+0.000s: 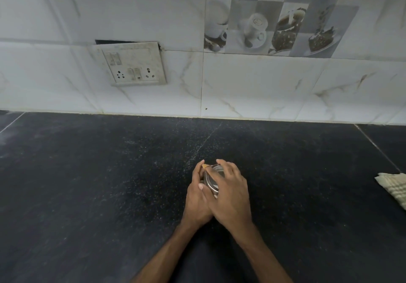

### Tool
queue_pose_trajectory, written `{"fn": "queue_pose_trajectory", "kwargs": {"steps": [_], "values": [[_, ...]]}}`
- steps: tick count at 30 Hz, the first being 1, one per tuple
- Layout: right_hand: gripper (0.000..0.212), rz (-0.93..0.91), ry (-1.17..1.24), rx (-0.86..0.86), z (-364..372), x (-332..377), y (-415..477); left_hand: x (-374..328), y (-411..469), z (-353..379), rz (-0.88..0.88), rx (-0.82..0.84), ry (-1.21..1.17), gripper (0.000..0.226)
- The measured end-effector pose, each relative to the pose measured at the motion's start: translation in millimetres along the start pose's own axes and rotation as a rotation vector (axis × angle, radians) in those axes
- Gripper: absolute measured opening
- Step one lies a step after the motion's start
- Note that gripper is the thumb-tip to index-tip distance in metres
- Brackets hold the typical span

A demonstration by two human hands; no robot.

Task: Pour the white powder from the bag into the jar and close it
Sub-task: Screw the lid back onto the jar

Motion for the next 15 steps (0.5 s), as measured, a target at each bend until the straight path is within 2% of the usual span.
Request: {"fn": "queue_pose_trajectory", "kwargs": {"steps": [5, 10, 15], "values": [[0.071, 0.062, -0.078, 0.267, -20, 6, 3, 0, -3, 0, -0.017, 0.019, -0.054, 0.111], [0.09, 0.097, -0.069, 0.313, -30, 2, 16, -3, -3, 1, -0.019, 0.028, -0.081, 0.107], [0.074, 0.03, -0.081, 0.296, -33, -3, 19, -3, -4, 0, -0.027, 0.024, -0.091, 0.11]]}}
Point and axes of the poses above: each hand's wrist, its own y-axis towards the middle knuckle, its own z-axis out of the palm, x = y × z, the point moved 3 cm from there along y, towards the middle knuckle, and after that the axes turned 2 degrees about -y, right-handed, at the moved point
